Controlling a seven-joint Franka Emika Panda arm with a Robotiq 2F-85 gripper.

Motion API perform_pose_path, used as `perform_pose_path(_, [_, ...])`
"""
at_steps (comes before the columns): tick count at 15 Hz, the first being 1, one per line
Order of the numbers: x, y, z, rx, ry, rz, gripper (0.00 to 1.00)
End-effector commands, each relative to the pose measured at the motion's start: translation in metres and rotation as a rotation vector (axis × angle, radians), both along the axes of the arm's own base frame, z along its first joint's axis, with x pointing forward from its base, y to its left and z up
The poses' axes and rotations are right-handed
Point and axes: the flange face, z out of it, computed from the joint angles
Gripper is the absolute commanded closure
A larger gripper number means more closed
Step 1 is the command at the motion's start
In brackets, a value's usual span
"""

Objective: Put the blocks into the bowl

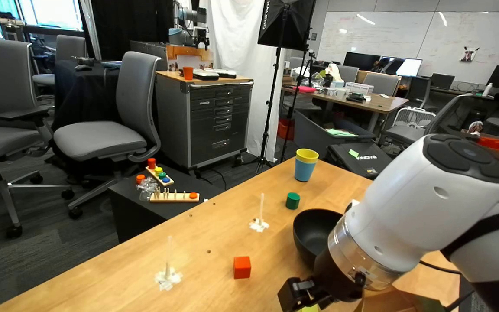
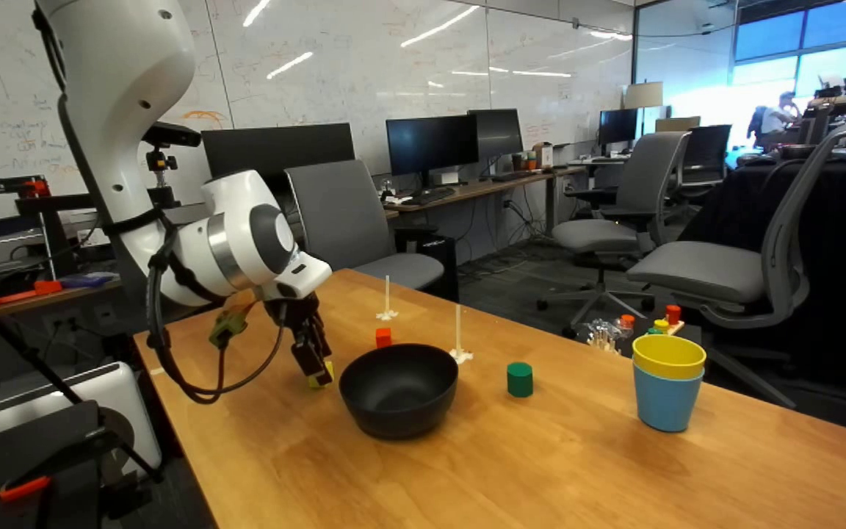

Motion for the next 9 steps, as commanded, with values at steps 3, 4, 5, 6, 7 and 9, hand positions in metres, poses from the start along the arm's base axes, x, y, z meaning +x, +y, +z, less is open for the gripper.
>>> perform_pose_path(3, [0.0022,0.0007,0.0006,-0.003,-0.007,-0.014,0.68])
perform_pose_path(4, [0.0022,0.0003,0.0004,-0.004,-0.006,-0.015,0.77])
perform_pose_path(5, [0.0014,-0.0003,0.0,-0.004,0.0,-0.018,0.84])
perform_pose_path(6, [0.0022,-0.001,0.0009,-0.005,-0.002,-0.022,0.92])
perform_pose_path(7, [0.0031,-0.0015,0.0023,-0.004,-0.004,-0.025,0.92])
perform_pose_path(9, [0.0044,-0.0026,0.0066,-0.002,-0.008,-0.031,0.91])
